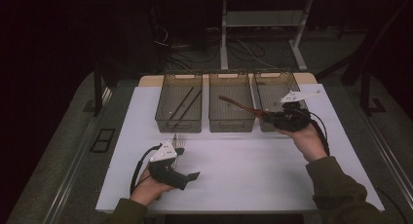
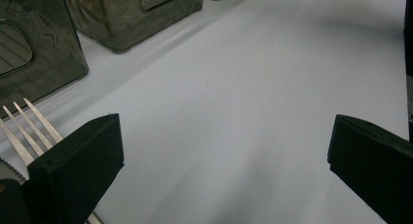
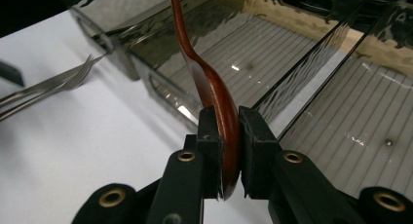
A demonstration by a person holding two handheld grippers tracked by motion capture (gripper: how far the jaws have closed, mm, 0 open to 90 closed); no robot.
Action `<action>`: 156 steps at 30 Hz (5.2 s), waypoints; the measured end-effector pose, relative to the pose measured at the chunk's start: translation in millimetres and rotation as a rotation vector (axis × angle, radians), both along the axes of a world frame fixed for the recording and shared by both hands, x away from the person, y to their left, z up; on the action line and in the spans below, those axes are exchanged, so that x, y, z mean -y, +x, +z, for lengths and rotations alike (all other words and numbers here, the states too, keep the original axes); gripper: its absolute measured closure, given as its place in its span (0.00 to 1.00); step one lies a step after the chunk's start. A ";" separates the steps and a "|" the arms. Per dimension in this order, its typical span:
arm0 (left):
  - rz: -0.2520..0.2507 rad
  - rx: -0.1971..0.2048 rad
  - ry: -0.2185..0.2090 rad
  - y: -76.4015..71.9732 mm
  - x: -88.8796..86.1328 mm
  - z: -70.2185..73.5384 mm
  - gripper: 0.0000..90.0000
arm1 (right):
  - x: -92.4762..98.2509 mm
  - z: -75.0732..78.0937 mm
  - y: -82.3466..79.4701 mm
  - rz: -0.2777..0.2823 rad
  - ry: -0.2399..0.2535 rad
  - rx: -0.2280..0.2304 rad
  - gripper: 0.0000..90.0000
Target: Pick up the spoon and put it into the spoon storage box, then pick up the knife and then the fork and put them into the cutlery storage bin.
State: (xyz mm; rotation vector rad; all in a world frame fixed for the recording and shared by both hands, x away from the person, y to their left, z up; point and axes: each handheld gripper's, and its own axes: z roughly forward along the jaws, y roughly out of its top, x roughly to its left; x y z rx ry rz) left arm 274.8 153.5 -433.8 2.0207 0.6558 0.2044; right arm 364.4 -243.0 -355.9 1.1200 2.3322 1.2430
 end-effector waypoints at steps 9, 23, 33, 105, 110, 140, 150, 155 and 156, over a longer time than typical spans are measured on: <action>-0.008 0.000 0.001 -0.2 0.9 0.1 0.00 | -20.3 3.5 32.4 -0.083 -0.047 -0.017 0.88; -0.018 0.000 -0.001 -0.8 3.0 -0.2 0.00 | -44.8 -9.8 75.8 -0.178 -0.105 -0.067 0.88; -0.026 0.001 -0.003 -1.1 3.7 -0.2 0.00 | -60.6 -18.6 88.1 -0.179 -0.127 -0.093 0.88; -0.005 0.004 0.003 -2.1 0.4 0.8 0.00 | 28.9 -52.1 -65.1 0.123 0.117 -0.002 0.29; -0.003 0.007 0.002 -2.5 0.2 1.2 0.00 | 33.8 -64.0 -75.8 0.111 0.105 0.005 0.26; 0.166 0.007 0.058 23.4 -23.5 11.3 0.45 | 61.7 -88.5 -109.2 0.021 0.080 0.007 0.21; 0.290 -0.023 0.115 57.1 -36.1 10.1 0.98 | 61.1 -89.3 -109.7 0.017 0.075 0.000 0.21; 0.332 -0.046 0.141 73.9 -38.9 1.6 0.99 | 61.5 -89.3 -109.4 0.014 0.076 0.000 0.21; 0.336 -0.049 0.145 76.7 -38.6 0.3 0.99 | 61.7 -89.5 -109.2 0.013 0.076 0.000 0.21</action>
